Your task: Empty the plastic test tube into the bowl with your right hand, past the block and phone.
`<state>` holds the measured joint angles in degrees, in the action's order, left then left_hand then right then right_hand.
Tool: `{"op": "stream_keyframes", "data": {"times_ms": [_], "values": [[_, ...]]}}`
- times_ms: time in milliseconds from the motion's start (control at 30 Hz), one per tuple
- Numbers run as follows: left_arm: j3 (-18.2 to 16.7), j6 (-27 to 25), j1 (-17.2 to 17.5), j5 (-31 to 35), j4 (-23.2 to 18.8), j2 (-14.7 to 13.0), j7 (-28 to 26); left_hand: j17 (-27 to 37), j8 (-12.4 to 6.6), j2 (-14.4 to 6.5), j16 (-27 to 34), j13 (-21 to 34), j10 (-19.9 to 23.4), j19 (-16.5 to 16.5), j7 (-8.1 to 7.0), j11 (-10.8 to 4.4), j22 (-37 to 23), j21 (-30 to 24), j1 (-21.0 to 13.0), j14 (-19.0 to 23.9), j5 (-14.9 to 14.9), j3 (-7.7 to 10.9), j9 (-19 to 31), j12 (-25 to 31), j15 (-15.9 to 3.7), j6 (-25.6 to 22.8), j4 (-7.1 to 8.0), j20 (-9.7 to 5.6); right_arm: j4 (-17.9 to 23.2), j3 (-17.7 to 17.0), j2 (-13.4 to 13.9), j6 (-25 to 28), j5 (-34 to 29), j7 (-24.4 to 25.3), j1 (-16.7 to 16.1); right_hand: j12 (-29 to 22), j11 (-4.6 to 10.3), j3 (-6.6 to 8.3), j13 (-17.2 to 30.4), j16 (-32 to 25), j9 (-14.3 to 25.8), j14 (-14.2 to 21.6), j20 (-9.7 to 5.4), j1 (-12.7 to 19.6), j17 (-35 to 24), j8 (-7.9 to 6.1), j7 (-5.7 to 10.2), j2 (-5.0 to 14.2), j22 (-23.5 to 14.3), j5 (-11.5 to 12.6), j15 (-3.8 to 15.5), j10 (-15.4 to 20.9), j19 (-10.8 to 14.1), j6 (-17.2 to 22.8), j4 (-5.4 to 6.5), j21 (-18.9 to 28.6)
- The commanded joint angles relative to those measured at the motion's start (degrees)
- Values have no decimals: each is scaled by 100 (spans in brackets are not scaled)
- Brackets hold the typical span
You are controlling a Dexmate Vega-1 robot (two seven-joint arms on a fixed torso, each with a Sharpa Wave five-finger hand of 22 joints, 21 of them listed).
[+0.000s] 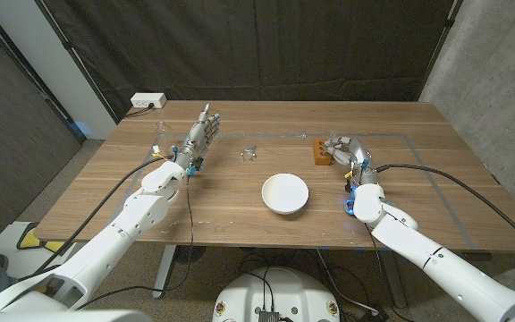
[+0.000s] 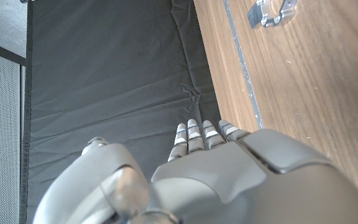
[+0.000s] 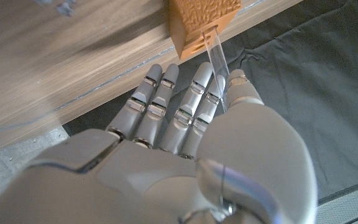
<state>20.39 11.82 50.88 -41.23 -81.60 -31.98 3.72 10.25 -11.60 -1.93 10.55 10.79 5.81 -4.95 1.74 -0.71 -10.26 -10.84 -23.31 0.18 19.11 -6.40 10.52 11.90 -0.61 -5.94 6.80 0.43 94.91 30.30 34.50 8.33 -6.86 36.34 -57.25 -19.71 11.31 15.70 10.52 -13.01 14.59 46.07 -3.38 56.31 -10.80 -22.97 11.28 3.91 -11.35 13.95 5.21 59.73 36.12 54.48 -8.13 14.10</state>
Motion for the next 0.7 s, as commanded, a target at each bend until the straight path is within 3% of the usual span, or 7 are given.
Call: {"op": "stream_keyframes", "data": {"times_ms": [33,400,700], "values": [[-12,4,32,-2,-34,-13,-36,25,7,13,14,16,0,-40,-6,-25,-29,-36,-62,-19,-10,-18,27,-20,-18,-18,14,28,-88,-43,-50,-299,11,92,6,-13,-1,74,18,-20,82,83,-603,107,-24,-46,135,161,-12,-64,746,86,40,216,-3,46],[-13,-33,10,14,-45,-48,-35,25,6,3,18,16,9,-52,-5,-23,-30,-41,-67,-17,-11,-38,28,-16,-8,-27,13,35,-11,-149,-29,-576,-73,215,-31,-2,-15,109,19,-5,85,175,-631,201,-30,-56,130,240,-20,-142,766,178,68,245,-7,57],[24,-50,-106,13,64,-24,69,24,3,-4,19,16,2,-53,1,-34,-30,-47,-72,-18,-11,-52,28,-19,-11,-39,11,35,273,-305,14,-443,-112,299,-209,-47,0,133,70,-29,120,322,-619,361,-53,-87,63,259,-22,-207,799,319,78,265,-65,58]]}}
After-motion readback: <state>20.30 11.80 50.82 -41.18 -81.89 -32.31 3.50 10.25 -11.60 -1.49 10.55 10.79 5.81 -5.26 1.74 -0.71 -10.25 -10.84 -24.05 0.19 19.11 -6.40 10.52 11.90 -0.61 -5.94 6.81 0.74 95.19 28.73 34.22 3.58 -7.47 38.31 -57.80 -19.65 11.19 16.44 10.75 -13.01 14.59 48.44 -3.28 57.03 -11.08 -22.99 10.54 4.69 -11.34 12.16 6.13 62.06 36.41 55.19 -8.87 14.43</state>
